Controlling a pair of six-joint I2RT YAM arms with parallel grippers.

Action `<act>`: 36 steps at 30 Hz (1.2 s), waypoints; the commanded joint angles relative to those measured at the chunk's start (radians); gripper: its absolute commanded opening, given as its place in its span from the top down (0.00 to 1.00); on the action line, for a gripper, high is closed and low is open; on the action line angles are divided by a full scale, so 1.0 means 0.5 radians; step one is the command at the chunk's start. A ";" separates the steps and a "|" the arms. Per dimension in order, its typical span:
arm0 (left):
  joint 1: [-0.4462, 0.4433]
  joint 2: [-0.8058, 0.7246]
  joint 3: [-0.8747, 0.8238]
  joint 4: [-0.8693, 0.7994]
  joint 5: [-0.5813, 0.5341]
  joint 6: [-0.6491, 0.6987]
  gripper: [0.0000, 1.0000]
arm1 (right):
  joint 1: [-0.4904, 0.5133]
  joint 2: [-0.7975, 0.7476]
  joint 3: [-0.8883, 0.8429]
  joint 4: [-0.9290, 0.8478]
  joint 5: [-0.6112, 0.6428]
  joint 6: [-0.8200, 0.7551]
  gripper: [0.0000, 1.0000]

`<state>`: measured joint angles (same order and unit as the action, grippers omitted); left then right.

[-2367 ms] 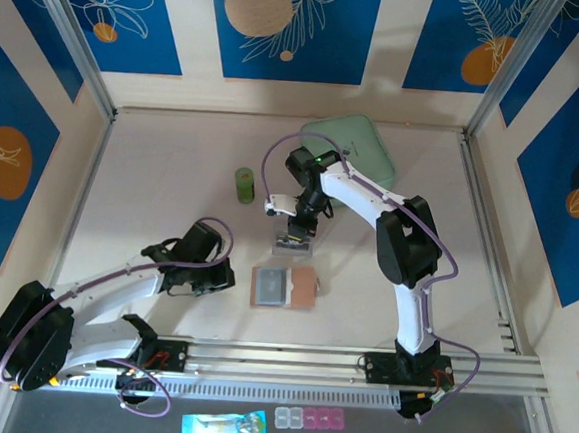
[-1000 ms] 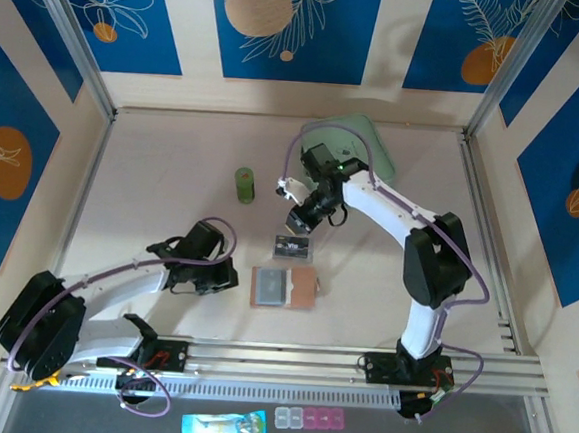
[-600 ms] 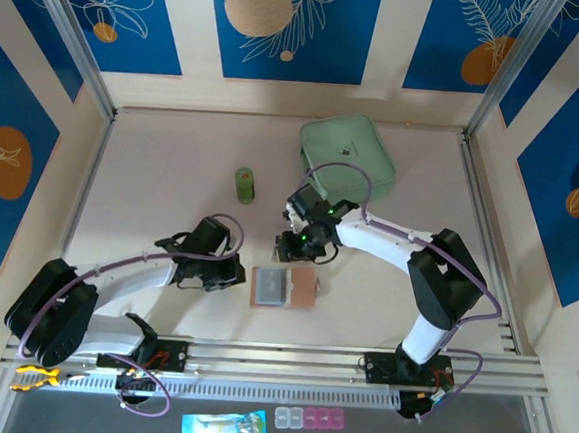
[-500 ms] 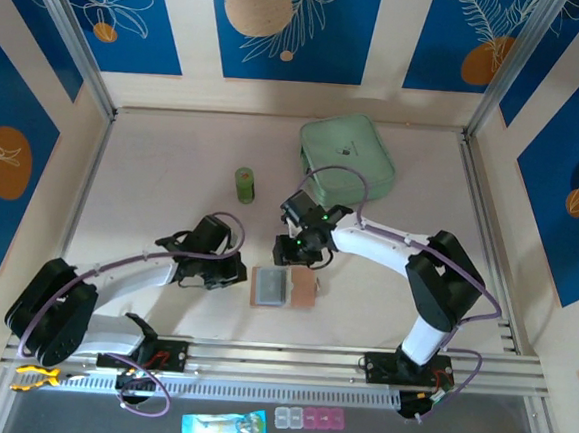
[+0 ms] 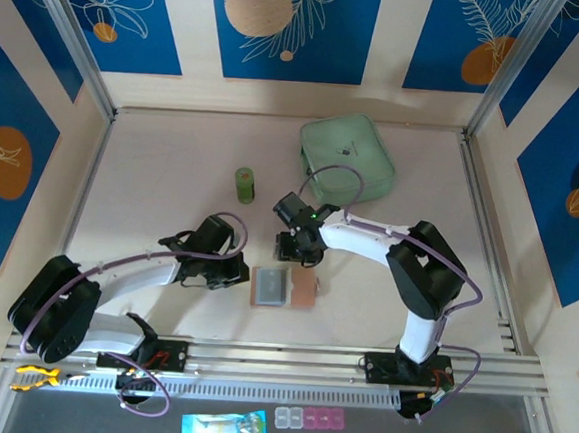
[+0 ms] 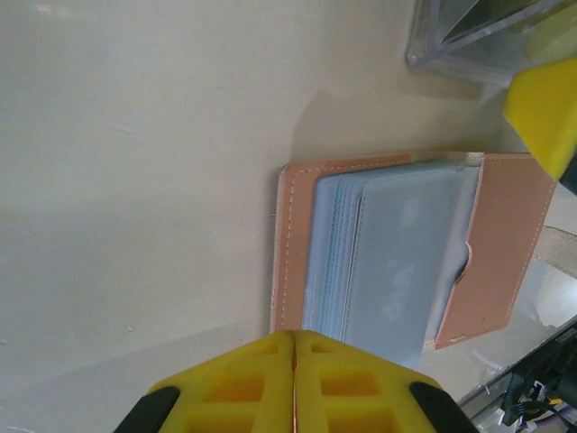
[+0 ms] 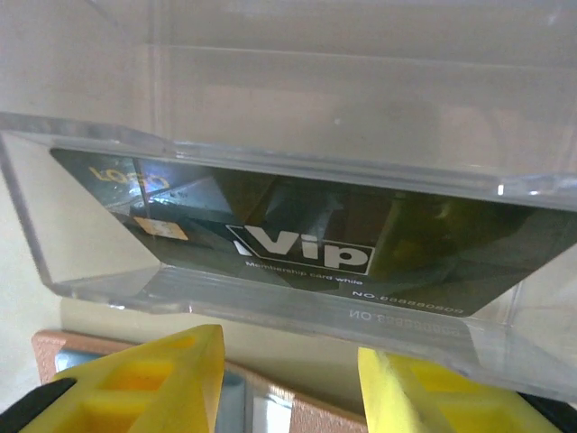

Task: Take the credit cards out of the card holder

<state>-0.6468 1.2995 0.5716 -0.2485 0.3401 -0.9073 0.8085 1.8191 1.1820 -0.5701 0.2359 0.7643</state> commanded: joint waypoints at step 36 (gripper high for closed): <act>-0.240 0.211 0.008 0.057 -0.122 -0.112 0.98 | -0.044 -0.571 -0.591 0.478 -0.883 0.173 0.67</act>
<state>-0.7582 1.4029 0.5735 -0.1825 0.3073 -0.9630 0.7784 1.5585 0.9123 -0.3954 -0.1184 0.8131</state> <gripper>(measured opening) 0.045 0.324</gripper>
